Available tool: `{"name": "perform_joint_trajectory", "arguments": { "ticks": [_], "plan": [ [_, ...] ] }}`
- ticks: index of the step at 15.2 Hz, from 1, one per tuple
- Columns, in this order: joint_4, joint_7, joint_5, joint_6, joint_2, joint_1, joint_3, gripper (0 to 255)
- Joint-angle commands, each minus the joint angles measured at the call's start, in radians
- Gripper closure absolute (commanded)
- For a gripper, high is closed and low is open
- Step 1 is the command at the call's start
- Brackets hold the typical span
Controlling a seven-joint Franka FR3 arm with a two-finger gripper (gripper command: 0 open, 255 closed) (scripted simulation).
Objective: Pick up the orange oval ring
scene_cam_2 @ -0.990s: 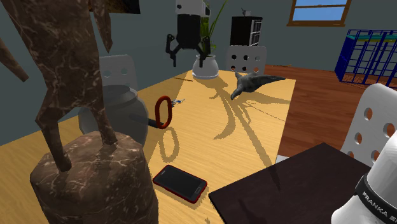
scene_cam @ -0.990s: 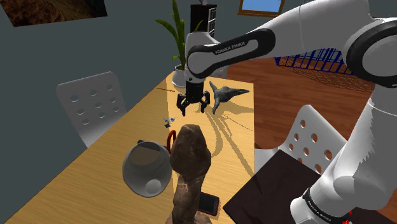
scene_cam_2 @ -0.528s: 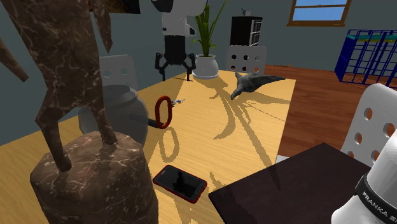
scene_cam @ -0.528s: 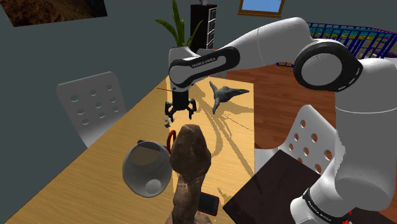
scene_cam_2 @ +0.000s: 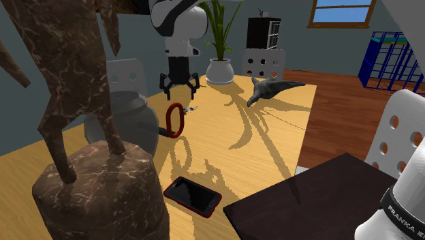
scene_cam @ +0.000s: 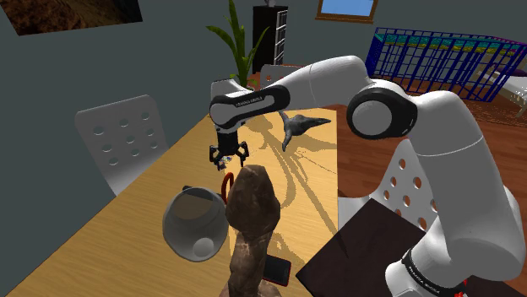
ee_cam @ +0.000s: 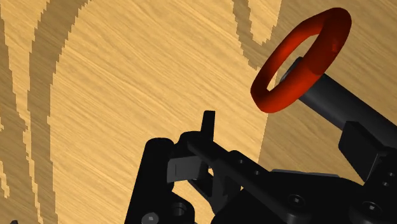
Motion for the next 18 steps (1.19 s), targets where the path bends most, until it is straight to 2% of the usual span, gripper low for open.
{"name": "perform_joint_trajectory", "arguments": {
  "ticks": [1,6,7,18],
  "plan": [
    [-0.005,-0.001,-0.001,0.019,0.014,0.000,-0.002,0],
    [-0.015,-0.003,-0.003,0.052,0.037,0.001,-0.004,0],
    [-0.015,-0.003,-0.003,0.051,0.037,0.002,-0.004,255],
    [-0.010,-0.002,-0.002,0.033,0.024,0.001,-0.002,255]
  ]
}}
